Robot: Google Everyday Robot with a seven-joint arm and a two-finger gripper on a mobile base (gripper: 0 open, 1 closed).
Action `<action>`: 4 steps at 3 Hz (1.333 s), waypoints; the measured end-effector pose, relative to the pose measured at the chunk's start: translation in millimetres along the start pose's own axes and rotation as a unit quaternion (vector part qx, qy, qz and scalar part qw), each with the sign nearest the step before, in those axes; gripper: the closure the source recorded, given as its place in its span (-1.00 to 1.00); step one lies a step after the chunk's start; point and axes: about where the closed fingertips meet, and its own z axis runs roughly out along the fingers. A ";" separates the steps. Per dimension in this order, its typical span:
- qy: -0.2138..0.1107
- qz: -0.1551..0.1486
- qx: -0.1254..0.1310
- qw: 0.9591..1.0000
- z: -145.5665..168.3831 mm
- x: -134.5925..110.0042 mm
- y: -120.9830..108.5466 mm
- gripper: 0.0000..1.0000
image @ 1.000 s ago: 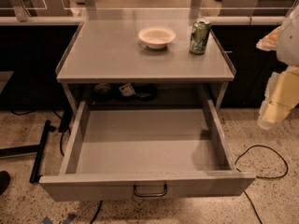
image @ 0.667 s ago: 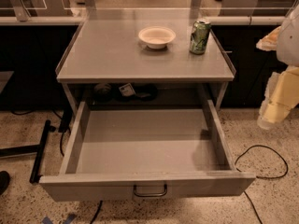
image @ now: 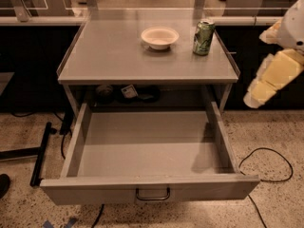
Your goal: Place green can into top drawer
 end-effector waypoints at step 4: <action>-0.229 0.253 0.015 0.940 28.9 -94.6 -138.1 -1.00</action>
Offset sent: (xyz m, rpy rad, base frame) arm 0.1277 0.0121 0.0206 0.6176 -0.0433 -0.3712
